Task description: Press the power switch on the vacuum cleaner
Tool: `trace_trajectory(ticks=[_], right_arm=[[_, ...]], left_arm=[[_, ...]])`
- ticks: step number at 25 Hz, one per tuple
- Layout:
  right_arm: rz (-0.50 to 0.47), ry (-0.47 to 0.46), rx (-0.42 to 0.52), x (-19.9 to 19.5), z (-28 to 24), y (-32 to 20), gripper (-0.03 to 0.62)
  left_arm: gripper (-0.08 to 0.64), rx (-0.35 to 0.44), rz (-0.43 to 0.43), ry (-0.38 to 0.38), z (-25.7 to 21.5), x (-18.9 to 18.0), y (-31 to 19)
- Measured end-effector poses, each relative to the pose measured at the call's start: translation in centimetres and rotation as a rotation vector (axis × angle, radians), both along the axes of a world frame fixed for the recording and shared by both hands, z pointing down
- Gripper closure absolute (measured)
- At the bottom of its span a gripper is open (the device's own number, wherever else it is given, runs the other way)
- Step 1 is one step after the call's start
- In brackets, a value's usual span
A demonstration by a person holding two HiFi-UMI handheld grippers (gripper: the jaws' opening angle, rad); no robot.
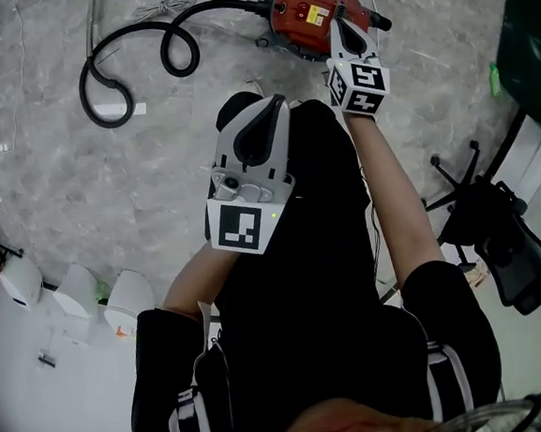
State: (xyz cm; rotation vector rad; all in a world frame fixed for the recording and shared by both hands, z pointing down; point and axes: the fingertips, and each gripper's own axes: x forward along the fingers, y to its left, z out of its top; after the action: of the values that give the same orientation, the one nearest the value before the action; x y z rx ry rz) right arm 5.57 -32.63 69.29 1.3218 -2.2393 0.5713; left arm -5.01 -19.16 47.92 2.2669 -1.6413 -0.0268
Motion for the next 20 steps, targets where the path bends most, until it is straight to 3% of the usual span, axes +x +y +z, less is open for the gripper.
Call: trace_trajectory(ticks=[9,14,20], right_arm=[[-0.078,0.117,-0.11,-2.5,13.6,-3.0,0.575],[-0.051,0.161,-0.201,-2.7,19.4,-3.7,0.575],[0.001,0.178,-0.288,-2.5,23.6,-4.3,0.575]], left_arm=[[0.541,-0.002,-0.009,0.023,7.0,-1.2,-1.0],[0.541,0.067,0.052,0.017,7.7,-0.9,-1.4],[0.541,0.036,0.021,0.034,8.8,-1.6,-1.9]])
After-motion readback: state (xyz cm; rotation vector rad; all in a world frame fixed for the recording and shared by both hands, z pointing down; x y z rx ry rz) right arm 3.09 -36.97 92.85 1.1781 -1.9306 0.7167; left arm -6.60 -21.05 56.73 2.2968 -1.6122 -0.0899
